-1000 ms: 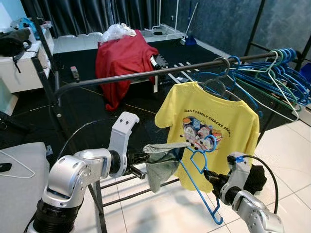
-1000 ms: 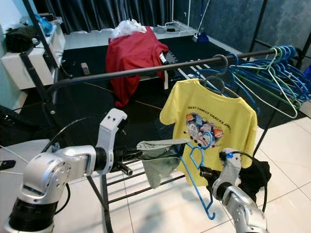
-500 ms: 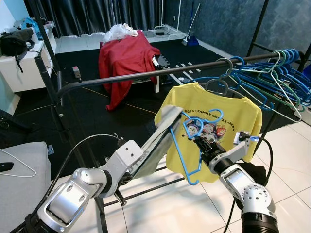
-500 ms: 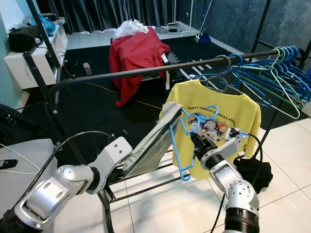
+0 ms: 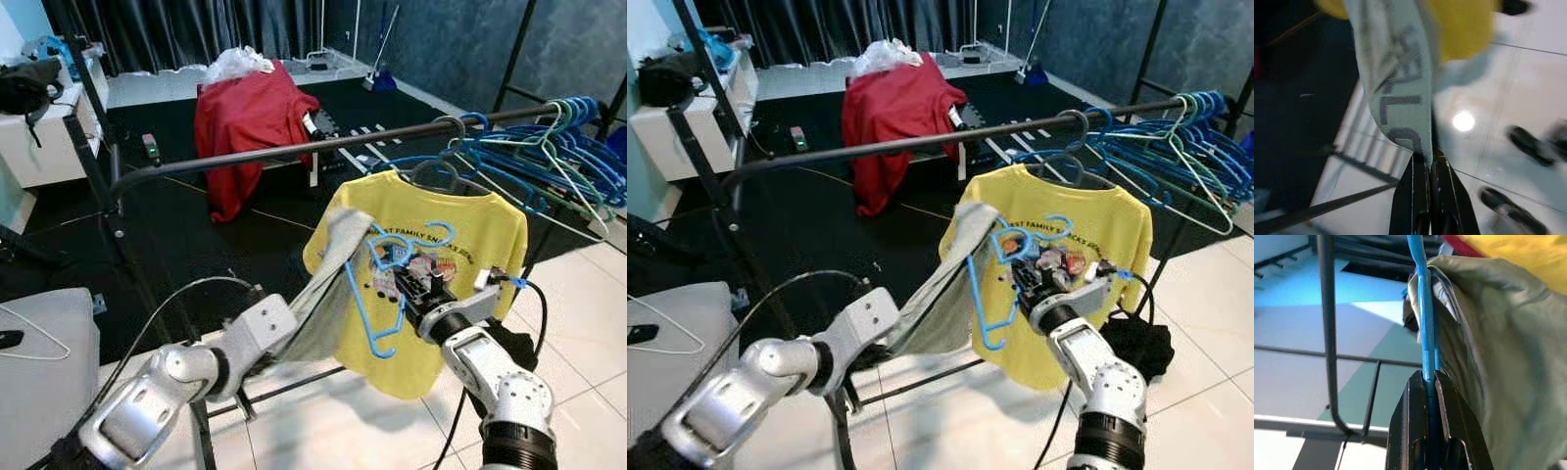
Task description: Hang hanger
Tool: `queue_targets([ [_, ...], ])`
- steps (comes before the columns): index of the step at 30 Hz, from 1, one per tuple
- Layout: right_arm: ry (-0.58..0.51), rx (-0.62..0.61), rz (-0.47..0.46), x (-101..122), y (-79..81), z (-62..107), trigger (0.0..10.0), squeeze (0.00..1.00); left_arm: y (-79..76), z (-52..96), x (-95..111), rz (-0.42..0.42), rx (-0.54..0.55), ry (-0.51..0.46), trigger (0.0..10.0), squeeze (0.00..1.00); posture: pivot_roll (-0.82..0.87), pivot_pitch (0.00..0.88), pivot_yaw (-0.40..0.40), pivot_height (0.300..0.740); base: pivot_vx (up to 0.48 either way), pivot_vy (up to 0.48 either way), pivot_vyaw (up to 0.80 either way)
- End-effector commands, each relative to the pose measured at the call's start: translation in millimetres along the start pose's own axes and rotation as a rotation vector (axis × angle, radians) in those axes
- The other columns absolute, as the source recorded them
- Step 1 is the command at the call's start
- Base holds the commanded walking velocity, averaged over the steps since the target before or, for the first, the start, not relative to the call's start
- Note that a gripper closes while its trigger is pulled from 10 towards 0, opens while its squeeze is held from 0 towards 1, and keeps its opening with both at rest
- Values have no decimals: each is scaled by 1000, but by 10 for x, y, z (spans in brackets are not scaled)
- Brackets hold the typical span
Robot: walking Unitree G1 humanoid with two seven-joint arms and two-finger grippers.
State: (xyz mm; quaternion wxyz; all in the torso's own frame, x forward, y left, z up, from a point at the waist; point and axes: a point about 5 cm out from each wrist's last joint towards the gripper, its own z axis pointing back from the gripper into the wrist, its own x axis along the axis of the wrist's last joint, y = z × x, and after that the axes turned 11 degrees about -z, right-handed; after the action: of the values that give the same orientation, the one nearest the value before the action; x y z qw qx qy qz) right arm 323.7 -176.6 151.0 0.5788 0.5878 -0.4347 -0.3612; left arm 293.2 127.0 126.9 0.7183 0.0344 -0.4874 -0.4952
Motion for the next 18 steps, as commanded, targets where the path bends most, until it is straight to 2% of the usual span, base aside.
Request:
queue_targets([
  [1, 36, 39, -7, -59, 47, 3, 0, 0, 29, -63, -41, -14, 48, 24, 10000, 0, -57, 66, 2, 735, 0, 0, 0],
  [2, 54, 59, -7, -99, 69, 6, 0, 0, 36, -133, -104, -22, 83, 58, 10000, 0, -62, 69, 4, 735, 0, 0, 0],
  [4, 54, 59, -7, -99, 69, 6, 0, 0, 36, -133, -104, -22, 83, 58, 10000, 0, -62, 69, 4, 735, 0, 0, 0],
  [5, 70, 74, -5, -136, 92, 7, 0, 0, 31, -174, -131, -40, 95, 69, 10000, 0, -68, 71, 8, 735, 0, 0, 0],
  [6, 72, 74, -5, -157, 95, 8, 0, 0, 29, -193, -103, -23, 101, 49, 10000, 0, -68, 72, 9, 735, 0, 0, 0],
  [8, 72, 74, -5, -157, 95, 8, 0, 0, 29, -193, -103, -23, 101, 49, 10000, 0, -68, 72, 9, 735, 0, 0, 0],
  [9, 61, 61, -16, -158, 82, 8, 0, 0, 31, -190, -48, -21, 101, 9, 10000, 0, -67, 72, 9, 735, 0, 0, 0],
  [12, 50, 56, -29, -149, 74, 11, 0, 0, 23, -180, -20, -19, 93, -17, 10000, 0, -63, 73, 7, 735, 0, 0, 0],
  [15, 34, 51, -45, -127, 71, 20, 0, 0, 19, -161, -54, -12, 96, -34, 10000, 0, -72, 79, 10, 735, 0, 0, 0],
  [16, 13, 22, -30, -96, 37, 26, 0, 0, -5, -113, -14, 50, 56, -96, 10000, 0, -72, 79, 10, 735, 0, 0, 0],
  [18, 13, 22, -30, -96, 37, 26, 0, 0, -5, -113, -14, 50, 56, -96, 10000, 0, -72, 79, 10, 735, 0, 0, 0],
])
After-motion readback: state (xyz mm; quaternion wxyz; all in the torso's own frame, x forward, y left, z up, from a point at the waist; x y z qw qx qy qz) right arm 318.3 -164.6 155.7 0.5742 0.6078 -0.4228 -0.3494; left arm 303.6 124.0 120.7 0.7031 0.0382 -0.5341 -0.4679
